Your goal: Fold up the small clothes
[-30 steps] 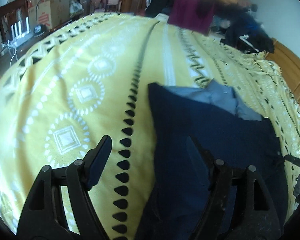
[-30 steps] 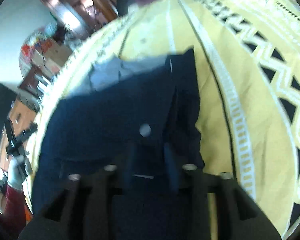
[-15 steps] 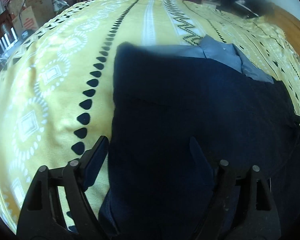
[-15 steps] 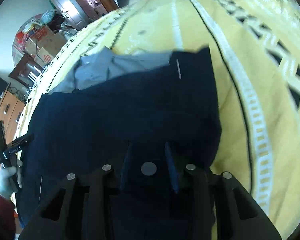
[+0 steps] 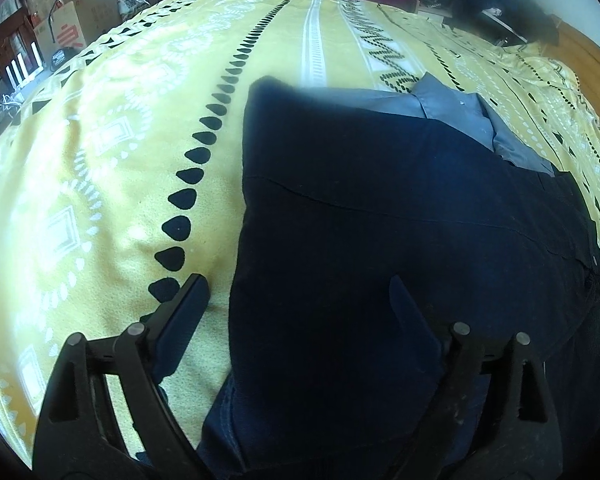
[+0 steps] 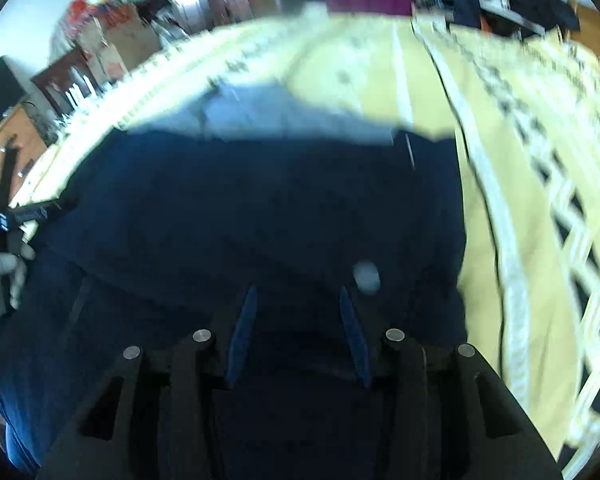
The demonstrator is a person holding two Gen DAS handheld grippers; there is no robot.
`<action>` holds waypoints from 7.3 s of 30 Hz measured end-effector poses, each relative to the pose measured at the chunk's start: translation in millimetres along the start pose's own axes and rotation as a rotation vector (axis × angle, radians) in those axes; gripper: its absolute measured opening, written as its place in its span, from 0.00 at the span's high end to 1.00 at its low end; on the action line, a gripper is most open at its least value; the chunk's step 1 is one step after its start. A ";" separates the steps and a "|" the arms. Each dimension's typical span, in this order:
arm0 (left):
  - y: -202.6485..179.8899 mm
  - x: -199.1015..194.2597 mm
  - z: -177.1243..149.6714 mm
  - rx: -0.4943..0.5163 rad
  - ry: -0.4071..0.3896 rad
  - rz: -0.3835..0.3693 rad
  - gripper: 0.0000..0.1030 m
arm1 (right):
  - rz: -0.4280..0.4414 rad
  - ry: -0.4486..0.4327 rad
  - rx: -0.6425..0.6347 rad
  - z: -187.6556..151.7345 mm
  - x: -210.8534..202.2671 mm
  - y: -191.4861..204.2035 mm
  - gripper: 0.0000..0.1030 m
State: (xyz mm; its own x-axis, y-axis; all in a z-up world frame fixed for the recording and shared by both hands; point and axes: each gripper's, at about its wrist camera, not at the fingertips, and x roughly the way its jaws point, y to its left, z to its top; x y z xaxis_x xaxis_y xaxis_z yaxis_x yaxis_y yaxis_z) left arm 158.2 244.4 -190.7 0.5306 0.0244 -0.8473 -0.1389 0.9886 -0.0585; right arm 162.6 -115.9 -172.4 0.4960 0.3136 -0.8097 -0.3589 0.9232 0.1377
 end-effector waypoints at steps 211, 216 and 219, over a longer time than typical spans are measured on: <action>-31.9 -77.8 -112.3 -0.102 0.025 0.136 0.01 | -0.093 0.056 0.096 -150.0 -51.8 57.8 0.00; -27.3 -133.4 -106.9 -0.080 -0.062 0.136 0.02 | -0.098 0.112 0.028 -147.4 -61.9 61.6 0.03; -18.4 -181.6 -115.1 -0.056 -0.135 0.124 0.01 | -0.071 0.137 0.029 -151.9 -88.5 57.4 0.04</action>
State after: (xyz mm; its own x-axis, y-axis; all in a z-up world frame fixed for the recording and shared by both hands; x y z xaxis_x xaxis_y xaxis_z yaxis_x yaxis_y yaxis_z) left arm -31.8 204.6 -96.5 0.6132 0.1688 -0.7717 -0.2546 0.9670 0.0092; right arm -22.0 -124.4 -179.4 0.4057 0.2158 -0.8882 -0.3027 0.9486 0.0922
